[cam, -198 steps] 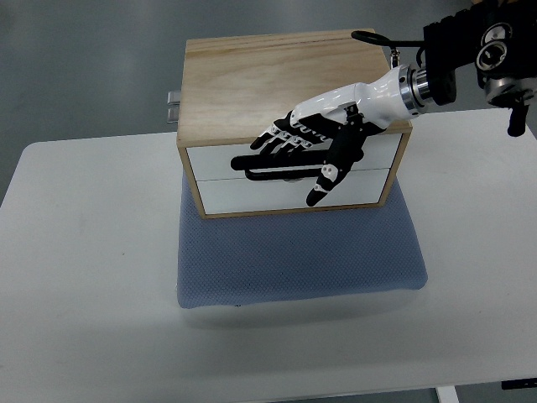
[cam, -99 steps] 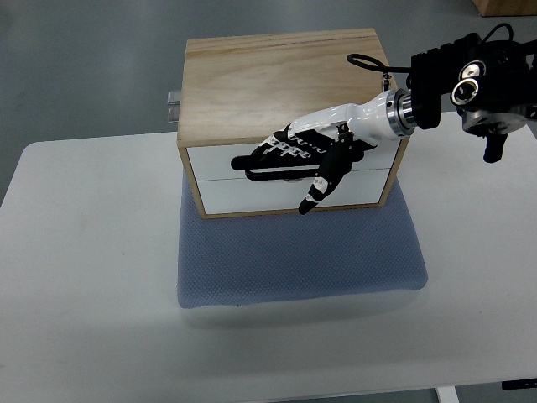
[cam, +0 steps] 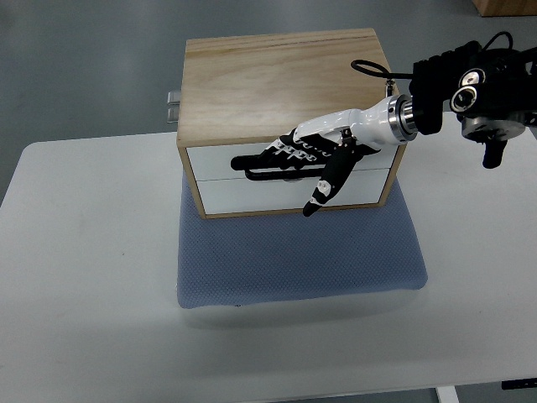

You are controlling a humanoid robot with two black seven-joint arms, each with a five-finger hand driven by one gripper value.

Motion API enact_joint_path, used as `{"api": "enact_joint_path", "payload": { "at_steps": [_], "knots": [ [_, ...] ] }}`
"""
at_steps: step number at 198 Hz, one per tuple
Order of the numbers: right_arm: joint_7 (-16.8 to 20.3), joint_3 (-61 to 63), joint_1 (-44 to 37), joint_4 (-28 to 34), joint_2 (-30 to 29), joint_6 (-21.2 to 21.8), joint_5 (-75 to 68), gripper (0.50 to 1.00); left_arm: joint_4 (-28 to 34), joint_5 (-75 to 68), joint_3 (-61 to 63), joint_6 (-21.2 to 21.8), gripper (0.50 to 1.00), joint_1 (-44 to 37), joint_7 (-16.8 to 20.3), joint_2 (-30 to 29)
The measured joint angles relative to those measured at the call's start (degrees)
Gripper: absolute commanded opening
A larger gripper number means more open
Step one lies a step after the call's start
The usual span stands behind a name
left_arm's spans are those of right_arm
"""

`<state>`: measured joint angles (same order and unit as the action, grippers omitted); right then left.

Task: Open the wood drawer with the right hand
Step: 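Pull the upper drawer toward the robot with the right hand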

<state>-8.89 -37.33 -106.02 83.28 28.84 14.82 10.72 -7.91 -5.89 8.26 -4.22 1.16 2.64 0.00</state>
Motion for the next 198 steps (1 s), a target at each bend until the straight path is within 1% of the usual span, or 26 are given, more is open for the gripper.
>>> {"api": "enact_joint_path", "payload": {
  "at_steps": [44, 116, 198],
  "knots": [
    [0.2, 0.0, 0.0, 0.1, 0.5, 1.7, 0.0, 0.952, 0.0, 0.0, 0.0, 0.0, 1.0, 0.0, 0.0, 0.0],
    [0.4, 0.0, -0.7, 0.5, 1.0, 6.9, 0.4, 0.954, 0.0, 0.0, 0.0, 0.0, 1.0, 0.0, 0.0, 0.0],
    [0.4, 0.0, -1.1, 2.3, 4.9, 15.6, 1.8, 0.954, 0.0, 0.0, 0.0, 0.0, 1.0, 0.0, 0.0, 0.0]
  ]
}}
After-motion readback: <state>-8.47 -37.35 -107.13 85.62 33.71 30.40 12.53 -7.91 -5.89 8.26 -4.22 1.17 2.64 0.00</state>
